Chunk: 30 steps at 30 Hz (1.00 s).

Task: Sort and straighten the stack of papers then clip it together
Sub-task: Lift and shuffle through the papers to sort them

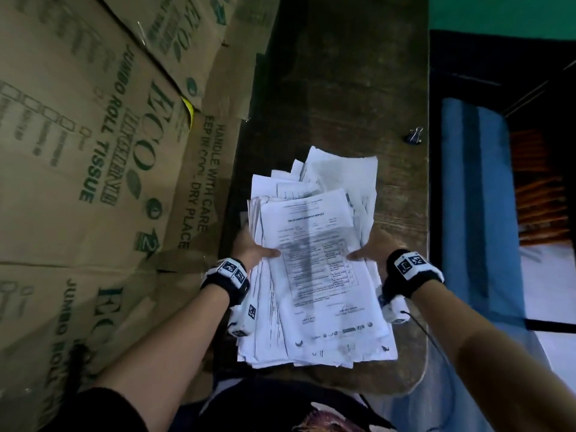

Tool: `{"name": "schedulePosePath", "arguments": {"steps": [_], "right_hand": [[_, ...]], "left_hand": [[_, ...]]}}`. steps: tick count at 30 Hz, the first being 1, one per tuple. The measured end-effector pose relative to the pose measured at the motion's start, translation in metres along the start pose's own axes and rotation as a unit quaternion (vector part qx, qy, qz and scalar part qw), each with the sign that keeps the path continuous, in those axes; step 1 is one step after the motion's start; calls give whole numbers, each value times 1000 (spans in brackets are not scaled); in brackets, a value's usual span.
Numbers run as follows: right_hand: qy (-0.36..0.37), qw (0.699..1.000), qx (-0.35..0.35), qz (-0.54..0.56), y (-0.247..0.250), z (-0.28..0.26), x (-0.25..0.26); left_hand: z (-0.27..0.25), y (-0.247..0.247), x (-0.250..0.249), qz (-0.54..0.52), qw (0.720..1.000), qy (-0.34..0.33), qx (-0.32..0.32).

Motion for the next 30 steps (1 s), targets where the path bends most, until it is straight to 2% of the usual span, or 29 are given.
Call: {"name": "schedulePosePath", "arguments": {"steps": [2,5,7,9,12,14,17,20,23,25,28,30], "right_hand": [[13,1000,-3,21,6,-1,5],[16,987,29,157,12,-5,12],[-7,964,41,262,8,-4,3],[-28,951,60,302,-3,3,-15],[-19,946,70,316,-12,-7,-6],[9,926,53,375,-6,-16,5],[72,887,49,453,15,-42,29],[145,874,2,464,45,-61,49],[205,863,-94,452,72,-77,72],[235,857,-144,435,89,-89,87],[272,845,-162,431,110,-105,106],[292,842,-159,425,121,-114,116]], "left_hand": [[-15,2,-13,-25,1000,-9,8],[-30,-9,-16,-135,983,37,122],[-41,-20,-14,-107,968,59,218],[-50,-27,-11,-40,961,53,267],[-49,-28,-15,8,974,24,226],[-51,-27,-28,-11,977,4,211],[-47,-10,-40,-34,987,-1,159],[-41,17,-56,-27,995,-19,96],[-58,19,-89,-70,987,-83,122],[-70,19,-106,-110,981,-94,131],[-86,10,-116,-122,963,-90,222],[-98,4,-110,-46,959,-100,259]]}}
Point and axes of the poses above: each hand's wrist, its own z-axis towards the middle knuckle, its own y-axis out of the back of the hand, x = y × z, the point moved 8 cm from there along z, towards the middle knuckle, and after that the axes turned 6 degrees about y, right-handed, at the moved point
